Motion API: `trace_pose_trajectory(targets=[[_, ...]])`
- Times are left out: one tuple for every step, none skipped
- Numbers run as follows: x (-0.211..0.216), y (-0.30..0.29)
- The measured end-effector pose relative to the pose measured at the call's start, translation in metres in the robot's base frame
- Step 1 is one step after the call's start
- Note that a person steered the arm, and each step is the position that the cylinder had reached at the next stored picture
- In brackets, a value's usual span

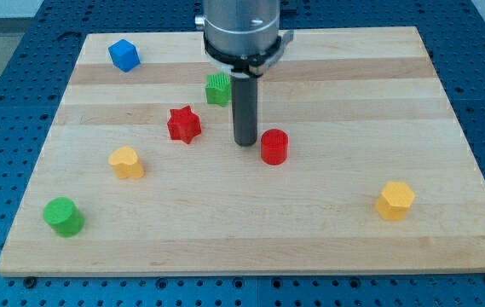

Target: Point your arm towards bottom center

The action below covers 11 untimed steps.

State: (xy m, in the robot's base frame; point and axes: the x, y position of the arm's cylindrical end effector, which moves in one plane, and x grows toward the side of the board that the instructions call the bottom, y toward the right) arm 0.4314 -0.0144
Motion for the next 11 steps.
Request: trace_pose_trajectory(targets=[[0.004,0.019],[0.029,0.027],[0.035,0.039],[0.024,0.030],[0.017,0.022],[0.017,0.018],[0.017,0.018],[0.017,0.015],[0.021,0.015],[0.072,0.025],[0.107,0.059]])
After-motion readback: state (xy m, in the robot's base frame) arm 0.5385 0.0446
